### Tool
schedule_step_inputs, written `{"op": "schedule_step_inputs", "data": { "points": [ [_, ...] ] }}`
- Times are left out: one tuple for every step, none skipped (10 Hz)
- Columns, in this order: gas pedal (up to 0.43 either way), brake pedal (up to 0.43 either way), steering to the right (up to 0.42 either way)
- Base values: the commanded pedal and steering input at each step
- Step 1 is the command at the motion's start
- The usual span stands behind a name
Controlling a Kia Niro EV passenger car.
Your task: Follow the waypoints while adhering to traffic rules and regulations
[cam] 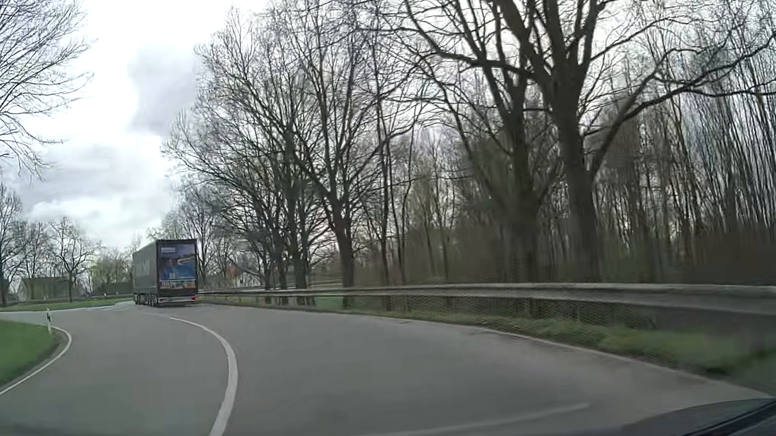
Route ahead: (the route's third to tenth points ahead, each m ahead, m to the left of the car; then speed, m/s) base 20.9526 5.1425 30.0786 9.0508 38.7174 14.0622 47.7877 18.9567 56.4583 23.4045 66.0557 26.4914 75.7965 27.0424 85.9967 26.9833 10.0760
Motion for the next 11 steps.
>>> {"op": "schedule_step_inputs", "data": {
  "points": [
    [0.169,0.000,-0.111],
    [0.169,0.000,-0.115],
    [0.169,0.000,-0.116],
    [0.169,0.000,-0.116],
    [0.169,0.000,-0.117],
    [0.169,0.000,-0.116],
    [0.169,0.000,-0.117],
    [0.169,0.000,-0.116],
    [0.169,0.000,-0.116],
    [0.169,0.000,-0.115],
    [0.169,0.000,-0.114]
  ]
}}
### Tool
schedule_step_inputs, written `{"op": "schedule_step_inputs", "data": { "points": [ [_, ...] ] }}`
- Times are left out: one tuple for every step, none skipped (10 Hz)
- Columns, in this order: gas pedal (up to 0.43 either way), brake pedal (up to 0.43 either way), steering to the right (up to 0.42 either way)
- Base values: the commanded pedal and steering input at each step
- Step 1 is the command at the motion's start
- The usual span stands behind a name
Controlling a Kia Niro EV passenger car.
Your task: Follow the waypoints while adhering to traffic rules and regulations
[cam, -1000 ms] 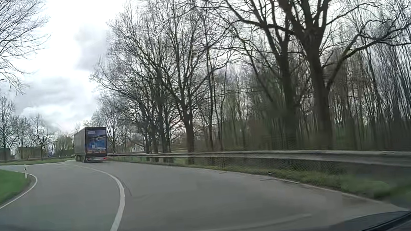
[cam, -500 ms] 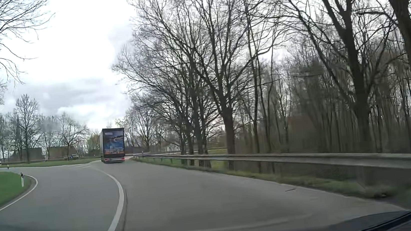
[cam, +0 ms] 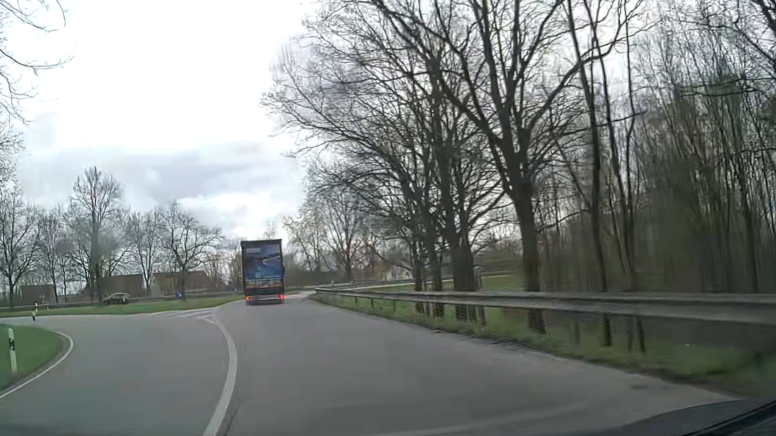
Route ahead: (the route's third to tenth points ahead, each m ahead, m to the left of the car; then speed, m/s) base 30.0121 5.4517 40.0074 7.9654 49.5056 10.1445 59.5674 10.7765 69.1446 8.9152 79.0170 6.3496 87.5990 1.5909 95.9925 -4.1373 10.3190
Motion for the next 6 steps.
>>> {"op": "schedule_step_inputs", "data": {
  "points": [
    [0.169,0.000,-0.112],
    [0.169,0.000,-0.105],
    [0.169,0.000,-0.094],
    [0.169,0.000,-0.086],
    [0.169,0.000,-0.081],
    [0.169,0.000,-0.080]
  ]
}}
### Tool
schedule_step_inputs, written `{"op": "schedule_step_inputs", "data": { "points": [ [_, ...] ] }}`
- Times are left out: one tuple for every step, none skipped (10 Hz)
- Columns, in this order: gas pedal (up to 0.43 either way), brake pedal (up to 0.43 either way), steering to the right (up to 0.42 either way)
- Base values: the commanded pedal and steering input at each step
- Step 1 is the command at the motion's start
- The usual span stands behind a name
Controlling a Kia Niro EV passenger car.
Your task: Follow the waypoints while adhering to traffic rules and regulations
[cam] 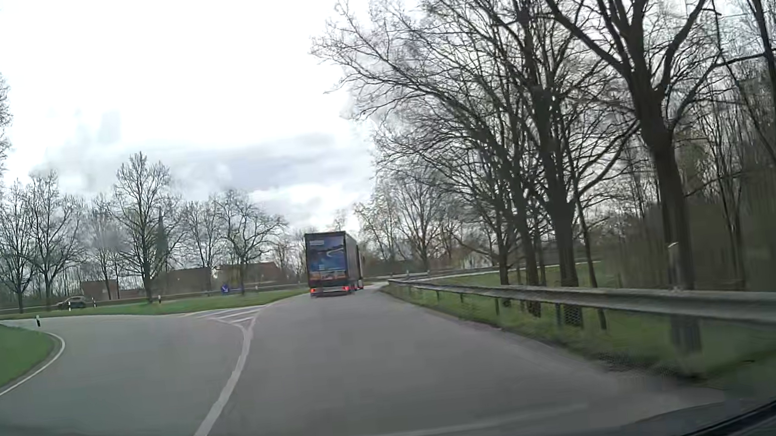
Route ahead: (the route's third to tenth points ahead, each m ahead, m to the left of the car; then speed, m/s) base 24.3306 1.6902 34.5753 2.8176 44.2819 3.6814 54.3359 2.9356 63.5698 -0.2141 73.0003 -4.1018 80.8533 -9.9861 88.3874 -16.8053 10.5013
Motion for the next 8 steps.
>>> {"op": "schedule_step_inputs", "data": {
  "points": [
    [0.169,0.000,-0.078],
    [0.169,0.000,-0.069],
    [0.169,0.000,-0.060],
    [0.169,0.000,-0.048],
    [0.169,0.000,-0.037],
    [0.169,0.000,-0.028],
    [0.169,0.000,-0.017],
    [0.150,0.000,-0.012]
  ]
}}
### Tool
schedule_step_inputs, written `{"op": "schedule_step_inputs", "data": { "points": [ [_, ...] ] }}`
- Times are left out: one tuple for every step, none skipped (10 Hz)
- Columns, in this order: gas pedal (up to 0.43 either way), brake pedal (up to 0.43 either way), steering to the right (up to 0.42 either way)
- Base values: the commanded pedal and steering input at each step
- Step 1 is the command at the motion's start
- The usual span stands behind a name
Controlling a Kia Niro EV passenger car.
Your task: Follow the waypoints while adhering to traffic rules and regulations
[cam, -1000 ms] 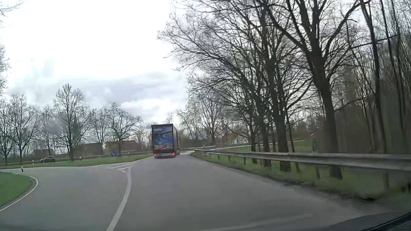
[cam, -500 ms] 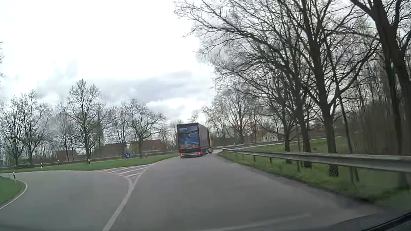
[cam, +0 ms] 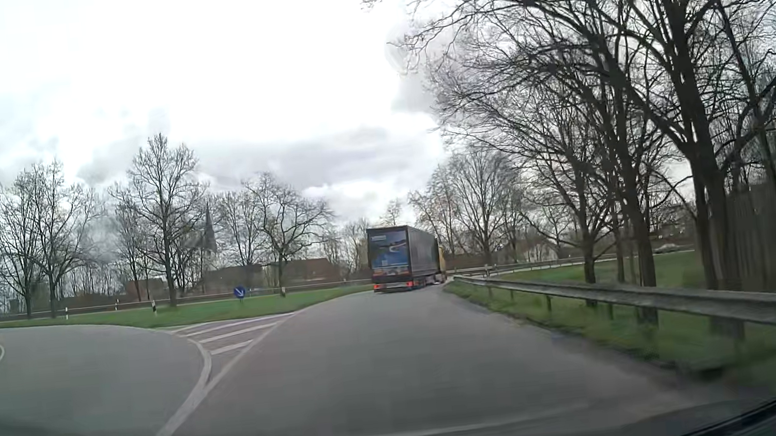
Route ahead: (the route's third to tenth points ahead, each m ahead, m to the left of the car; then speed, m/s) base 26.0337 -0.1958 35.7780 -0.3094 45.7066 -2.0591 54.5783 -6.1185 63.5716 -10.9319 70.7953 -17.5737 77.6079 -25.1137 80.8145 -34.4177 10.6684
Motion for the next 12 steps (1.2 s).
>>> {"op": "schedule_step_inputs", "data": {
  "points": [
    [0.118,0.000,-0.011],
    [0.110,0.000,-0.011],
    [0.079,0.000,-0.006],
    [0.079,0.000,-0.004],
    [0.067,0.000,-0.003],
    [0.047,0.000,-0.003],
    [0.047,0.000,-0.003],
    [0.047,0.000,-0.003],
    [0.047,0.000,0.000],
    [0.047,0.000,0.000],
    [0.047,0.000,0.000],
    [0.028,0.000,0.003]
  ]
}}
